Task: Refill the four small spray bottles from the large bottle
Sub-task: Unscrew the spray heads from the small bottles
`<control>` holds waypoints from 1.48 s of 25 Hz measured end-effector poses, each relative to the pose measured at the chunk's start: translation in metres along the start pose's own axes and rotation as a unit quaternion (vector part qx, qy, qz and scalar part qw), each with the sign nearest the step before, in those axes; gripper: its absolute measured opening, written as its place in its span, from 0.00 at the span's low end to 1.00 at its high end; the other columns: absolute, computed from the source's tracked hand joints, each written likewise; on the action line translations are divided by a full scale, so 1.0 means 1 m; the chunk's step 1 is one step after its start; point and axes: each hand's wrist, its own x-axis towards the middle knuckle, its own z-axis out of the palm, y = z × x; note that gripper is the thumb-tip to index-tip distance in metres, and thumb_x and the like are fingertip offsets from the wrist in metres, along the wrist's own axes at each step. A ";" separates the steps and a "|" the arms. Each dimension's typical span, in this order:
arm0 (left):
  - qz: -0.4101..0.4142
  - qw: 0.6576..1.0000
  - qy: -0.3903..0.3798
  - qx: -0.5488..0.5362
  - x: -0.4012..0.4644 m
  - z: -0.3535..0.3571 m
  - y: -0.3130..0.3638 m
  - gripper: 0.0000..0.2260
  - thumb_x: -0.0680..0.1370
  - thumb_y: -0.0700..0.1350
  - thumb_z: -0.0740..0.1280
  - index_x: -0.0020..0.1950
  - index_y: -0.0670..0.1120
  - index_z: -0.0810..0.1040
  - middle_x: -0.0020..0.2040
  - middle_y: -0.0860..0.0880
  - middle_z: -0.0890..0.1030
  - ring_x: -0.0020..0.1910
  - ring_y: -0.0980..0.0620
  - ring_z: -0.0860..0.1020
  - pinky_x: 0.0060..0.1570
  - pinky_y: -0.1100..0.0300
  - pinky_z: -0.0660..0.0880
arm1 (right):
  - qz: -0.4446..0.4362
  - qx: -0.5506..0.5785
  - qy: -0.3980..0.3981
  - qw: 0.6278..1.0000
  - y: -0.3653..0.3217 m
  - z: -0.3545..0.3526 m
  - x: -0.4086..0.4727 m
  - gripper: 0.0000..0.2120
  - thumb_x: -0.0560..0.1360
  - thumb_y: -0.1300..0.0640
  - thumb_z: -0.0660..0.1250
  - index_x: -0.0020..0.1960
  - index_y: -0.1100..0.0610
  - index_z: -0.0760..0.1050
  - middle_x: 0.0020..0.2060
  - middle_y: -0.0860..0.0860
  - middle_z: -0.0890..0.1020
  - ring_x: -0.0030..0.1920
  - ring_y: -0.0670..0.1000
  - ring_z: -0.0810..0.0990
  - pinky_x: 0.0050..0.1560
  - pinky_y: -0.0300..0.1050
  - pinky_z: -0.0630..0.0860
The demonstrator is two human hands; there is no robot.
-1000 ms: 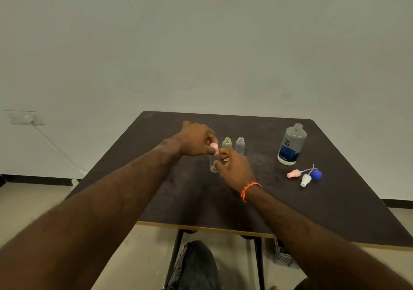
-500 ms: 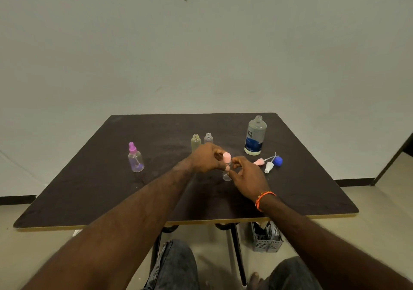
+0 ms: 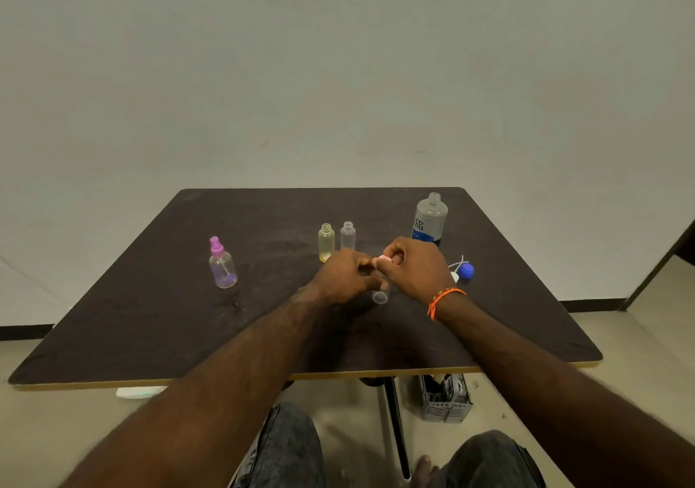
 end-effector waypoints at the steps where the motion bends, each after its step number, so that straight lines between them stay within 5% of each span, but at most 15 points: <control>1: 0.003 1.000 0.003 0.004 0.000 0.000 -0.001 0.08 0.74 0.48 0.78 0.50 0.47 0.87 0.43 0.52 0.87 0.44 0.53 0.85 0.52 0.48 0.82 | 0.000 -0.011 -0.010 1.000 -0.001 -0.001 0.002 0.08 0.74 0.45 0.71 0.47 0.50 0.80 0.40 0.45 0.82 0.43 0.45 0.80 0.48 0.47 0.81; 7: 0.011 1.000 0.005 -0.003 0.001 0.003 -0.004 0.07 0.75 0.48 0.78 0.52 0.49 0.87 0.44 0.54 0.87 0.45 0.57 0.84 0.51 0.56 0.81 | -0.071 -0.080 -0.096 0.990 -0.011 -0.007 -0.001 0.11 0.76 0.60 0.70 0.57 0.53 0.80 0.53 0.50 0.83 0.53 0.50 0.80 0.57 0.47 0.78; 11: 0.022 1.000 0.005 0.004 0.001 0.004 -0.008 0.06 0.76 0.46 0.77 0.52 0.50 0.87 0.45 0.54 0.87 0.46 0.57 0.84 0.52 0.56 0.80 | -0.048 -0.054 -0.072 0.995 -0.009 -0.004 -0.007 0.20 0.76 0.54 0.69 0.67 0.53 0.74 0.60 0.52 0.81 0.60 0.53 0.79 0.61 0.50 0.76; 15: 0.032 0.999 0.007 0.006 0.001 0.003 -0.008 0.04 0.76 0.46 0.77 0.49 0.48 0.87 0.42 0.53 0.86 0.42 0.55 0.84 0.48 0.54 0.81 | -0.012 -0.087 -0.051 0.995 -0.005 -0.001 -0.002 0.13 0.78 0.46 0.66 0.56 0.54 0.78 0.49 0.51 0.83 0.49 0.51 0.80 0.52 0.50 0.80; 18: 0.031 0.999 0.009 -0.001 0.000 0.004 -0.008 0.06 0.76 0.46 0.77 0.52 0.50 0.87 0.45 0.55 0.87 0.45 0.58 0.84 0.50 0.59 0.80 | -0.051 -0.064 -0.087 0.993 -0.006 -0.003 0.001 0.15 0.78 0.56 0.67 0.64 0.56 0.77 0.60 0.53 0.81 0.58 0.53 0.79 0.61 0.50 0.77; 21: 0.034 0.999 0.013 -0.001 -0.001 0.005 -0.006 0.06 0.75 0.45 0.77 0.49 0.55 0.85 0.43 0.56 0.86 0.43 0.60 0.83 0.48 0.62 0.77 | -0.058 -0.050 -0.095 0.993 -0.005 -0.002 -0.003 0.26 0.75 0.53 0.71 0.71 0.54 0.70 0.67 0.52 0.76 0.65 0.53 0.75 0.66 0.51 0.74; 24: 0.029 1.000 0.009 0.008 0.000 0.006 -0.011 0.03 0.75 0.46 0.77 0.47 0.53 0.86 0.43 0.55 0.86 0.44 0.57 0.83 0.49 0.56 0.80 | -0.037 -0.059 -0.068 0.995 -0.002 0.000 -0.001 0.16 0.76 0.47 0.70 0.60 0.53 0.76 0.54 0.50 0.81 0.54 0.51 0.80 0.56 0.50 0.78; 26: 0.024 1.000 0.010 0.008 0.000 0.007 -0.013 0.07 0.75 0.49 0.77 0.52 0.51 0.87 0.46 0.55 0.87 0.47 0.57 0.84 0.53 0.53 0.81 | -0.050 -0.065 -0.063 0.995 -0.003 -0.002 -0.001 0.11 0.78 0.50 0.68 0.58 0.54 0.78 0.52 0.50 0.82 0.53 0.51 0.80 0.55 0.49 0.78; 30: 0.000 1.000 0.013 -0.001 -0.001 0.009 -0.011 0.14 0.75 0.49 0.78 0.59 0.49 0.86 0.52 0.55 0.87 0.51 0.58 0.84 0.60 0.52 0.80 | -0.086 -0.062 -0.089 0.990 -0.005 -0.006 -0.004 0.18 0.79 0.60 0.65 0.69 0.56 0.75 0.64 0.53 0.80 0.64 0.53 0.78 0.66 0.49 0.73; 37: 0.004 0.999 0.016 0.031 -0.005 0.007 -0.005 0.12 0.77 0.49 0.76 0.58 0.47 0.86 0.51 0.52 0.87 0.50 0.57 0.83 0.58 0.55 0.80 | -0.086 0.015 -0.098 0.991 0.003 -0.010 -0.001 0.17 0.80 0.65 0.63 0.66 0.56 0.77 0.63 0.51 0.81 0.63 0.50 0.78 0.63 0.40 0.72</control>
